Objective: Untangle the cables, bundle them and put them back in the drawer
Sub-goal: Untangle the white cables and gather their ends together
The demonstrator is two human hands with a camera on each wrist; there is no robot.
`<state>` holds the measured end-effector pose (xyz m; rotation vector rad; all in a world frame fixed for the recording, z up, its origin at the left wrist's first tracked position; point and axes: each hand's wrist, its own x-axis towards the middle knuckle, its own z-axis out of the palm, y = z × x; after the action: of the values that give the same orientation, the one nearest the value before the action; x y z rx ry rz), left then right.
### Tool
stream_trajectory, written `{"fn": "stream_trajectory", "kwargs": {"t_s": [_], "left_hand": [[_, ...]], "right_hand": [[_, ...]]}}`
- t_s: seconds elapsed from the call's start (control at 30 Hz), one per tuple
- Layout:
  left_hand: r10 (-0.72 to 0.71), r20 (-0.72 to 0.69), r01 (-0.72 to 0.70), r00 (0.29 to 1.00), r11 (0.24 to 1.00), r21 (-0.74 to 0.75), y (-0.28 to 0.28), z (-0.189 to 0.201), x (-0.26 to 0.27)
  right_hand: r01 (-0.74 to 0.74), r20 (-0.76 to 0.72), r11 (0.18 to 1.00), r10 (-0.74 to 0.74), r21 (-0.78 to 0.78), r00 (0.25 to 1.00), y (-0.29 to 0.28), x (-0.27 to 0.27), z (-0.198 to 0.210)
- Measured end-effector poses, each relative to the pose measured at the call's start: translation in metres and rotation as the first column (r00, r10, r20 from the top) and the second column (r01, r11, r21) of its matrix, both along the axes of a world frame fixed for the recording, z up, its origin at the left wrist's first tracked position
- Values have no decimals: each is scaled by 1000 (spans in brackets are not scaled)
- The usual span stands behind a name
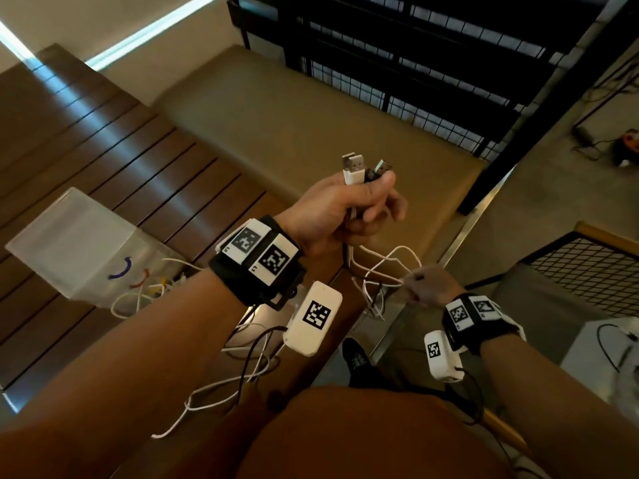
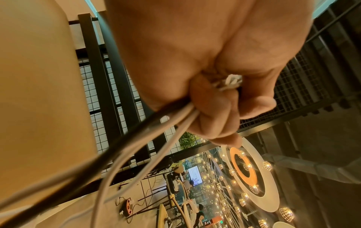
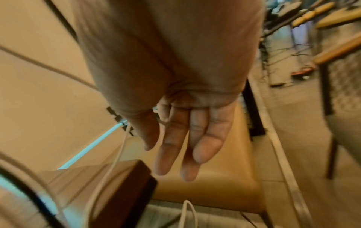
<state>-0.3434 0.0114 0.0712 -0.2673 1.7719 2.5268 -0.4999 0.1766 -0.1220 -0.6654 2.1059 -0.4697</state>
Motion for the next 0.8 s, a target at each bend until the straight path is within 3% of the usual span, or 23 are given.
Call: {"fn": "stream_trajectory", "kwargs": {"t_s": [0.17,0.33,0.53,0.63,0.7,0.73,0.8], "left_hand": [[-58,-40,59,998,998,29,2,3,1],[-31,-35,30,999,999,-18,-1,4,3],[43,24,-41,999,996,-85,6,-7,1],[38,51,-29,998,986,-162,12,-15,2],[19,76,-4,997,981,-192,16,-21,4],[11,89,6,996,981,-194,18,-23,5],[4,112,16,994,984,-180,21,-27,7]], "right_hand": [[48,-88,973,-28,227,996,23,-1,-21],[99,-45,930,-89,355,995,46,-1,-23],[-151,226,908,65,390,972,50,12,-9],[-272,254,906,194,323,948,40,20,7],[-379,121,904,361,199,925,28,22,27],[-359,47,929,356,88,933,22,23,40],[-179,38,959,192,-222,981,9,28,66]]}}
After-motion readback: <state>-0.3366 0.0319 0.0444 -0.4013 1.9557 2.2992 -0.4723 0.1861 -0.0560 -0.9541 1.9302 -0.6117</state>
